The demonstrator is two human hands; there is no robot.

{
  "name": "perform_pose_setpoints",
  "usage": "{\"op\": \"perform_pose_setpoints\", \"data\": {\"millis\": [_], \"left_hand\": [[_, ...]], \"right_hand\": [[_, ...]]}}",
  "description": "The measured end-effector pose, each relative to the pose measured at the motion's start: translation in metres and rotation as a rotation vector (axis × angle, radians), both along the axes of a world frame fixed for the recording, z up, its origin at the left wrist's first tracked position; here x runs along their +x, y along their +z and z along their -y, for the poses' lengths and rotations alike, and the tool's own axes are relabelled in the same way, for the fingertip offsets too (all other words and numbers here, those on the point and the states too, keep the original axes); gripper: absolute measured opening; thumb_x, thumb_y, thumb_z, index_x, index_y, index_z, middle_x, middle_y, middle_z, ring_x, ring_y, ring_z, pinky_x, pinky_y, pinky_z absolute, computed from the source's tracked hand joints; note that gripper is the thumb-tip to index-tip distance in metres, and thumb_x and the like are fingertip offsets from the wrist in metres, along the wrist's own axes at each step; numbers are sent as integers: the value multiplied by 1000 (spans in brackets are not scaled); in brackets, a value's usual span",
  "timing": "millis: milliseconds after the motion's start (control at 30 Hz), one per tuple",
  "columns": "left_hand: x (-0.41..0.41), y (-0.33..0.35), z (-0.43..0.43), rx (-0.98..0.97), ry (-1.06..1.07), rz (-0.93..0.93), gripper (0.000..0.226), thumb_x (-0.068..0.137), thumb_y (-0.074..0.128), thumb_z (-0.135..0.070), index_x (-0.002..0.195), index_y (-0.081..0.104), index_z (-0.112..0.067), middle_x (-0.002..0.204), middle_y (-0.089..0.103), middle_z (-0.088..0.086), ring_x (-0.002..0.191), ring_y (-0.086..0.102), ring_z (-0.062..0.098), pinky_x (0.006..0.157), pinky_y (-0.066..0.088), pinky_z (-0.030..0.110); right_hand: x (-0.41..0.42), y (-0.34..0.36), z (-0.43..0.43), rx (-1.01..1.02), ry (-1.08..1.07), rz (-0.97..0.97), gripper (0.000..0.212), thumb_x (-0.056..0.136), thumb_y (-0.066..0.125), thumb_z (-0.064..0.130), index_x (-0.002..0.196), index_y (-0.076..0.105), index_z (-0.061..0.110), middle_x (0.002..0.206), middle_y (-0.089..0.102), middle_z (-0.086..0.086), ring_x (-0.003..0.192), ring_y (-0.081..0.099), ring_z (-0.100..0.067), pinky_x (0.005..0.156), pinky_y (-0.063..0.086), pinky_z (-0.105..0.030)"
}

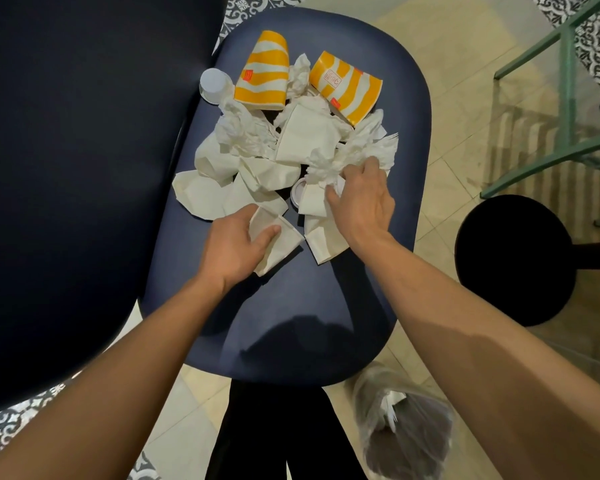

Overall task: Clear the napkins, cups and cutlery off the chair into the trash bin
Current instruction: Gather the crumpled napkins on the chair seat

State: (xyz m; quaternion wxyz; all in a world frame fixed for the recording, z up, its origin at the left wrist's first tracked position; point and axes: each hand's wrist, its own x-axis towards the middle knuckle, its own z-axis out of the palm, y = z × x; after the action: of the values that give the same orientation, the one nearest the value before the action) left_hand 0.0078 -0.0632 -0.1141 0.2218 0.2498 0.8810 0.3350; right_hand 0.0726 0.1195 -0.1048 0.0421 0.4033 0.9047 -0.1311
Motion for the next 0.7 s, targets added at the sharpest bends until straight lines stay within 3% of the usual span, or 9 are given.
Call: {"op": "perform_pose_setpoints", "data": {"millis": [167, 300, 367, 433, 500, 600, 700], "left_hand": [[2, 1, -5, -12, 10, -22, 20, 85, 61, -37, 98, 64, -22, 66, 49, -20, 64, 45, 7, 53, 28, 7], [8, 6, -11, -2, 11, -22, 19, 85, 61, -38, 96, 63, -23, 63, 49, -22, 59, 45, -3, 53, 28, 6], [12, 8, -14, 1, 6, -17, 18, 85, 61, -39, 95, 62, -24, 65, 52, -19, 60, 47, 1, 53, 29, 7], [14, 11, -16, 2, -5, -18, 18, 85, 61, -38, 96, 63, -24, 70, 55, -16, 65, 49, 7, 55, 32, 11], [18, 14, -20, 6, -13, -15, 19, 85, 60, -38, 96, 63, -23, 74, 60, -11, 69, 51, 11, 55, 35, 18], [26, 16, -25, 7, -21, -9, 24, 85, 60, -40, 97, 63, -19, 79, 64, -5, 71, 52, 12, 56, 37, 19], [36, 17, -29, 24, -38, 21, 23, 86, 60, -39, 98, 62, -20, 81, 61, -8, 75, 54, 13, 59, 36, 26]], "right_hand": [[9, 9, -5, 42, 32, -146, 26, 84, 60, 29, 103, 60, 11, 110, 49, -4, 100, 44, -20, 59, 30, -30], [19, 17, -10, 49, 60, -214, 24, 78, 64, 27, 97, 61, 12, 104, 54, -3, 95, 47, -20, 57, 26, -28], [25, 21, -11, 52, 74, -249, 20, 77, 64, 27, 92, 59, 14, 99, 56, -1, 91, 49, -20, 56, 25, -27], [31, 25, -12, 45, 79, -272, 14, 77, 63, 26, 81, 52, 18, 86, 54, 3, 82, 48, -18, 56, 24, -27], [38, 28, -11, 24, 61, -289, 23, 78, 63, 26, 75, 41, 22, 75, 46, 7, 70, 45, -17, 54, 24, -27], [51, 31, -11, -2, 52, -284, 28, 77, 64, 26, 80, 35, 26, 72, 45, 10, 65, 43, -16, 54, 27, -27], [66, 29, -9, -115, 61, -233, 27, 79, 60, 28, 97, 40, 27, 80, 52, 9, 68, 49, -18, 58, 31, -29]]}}
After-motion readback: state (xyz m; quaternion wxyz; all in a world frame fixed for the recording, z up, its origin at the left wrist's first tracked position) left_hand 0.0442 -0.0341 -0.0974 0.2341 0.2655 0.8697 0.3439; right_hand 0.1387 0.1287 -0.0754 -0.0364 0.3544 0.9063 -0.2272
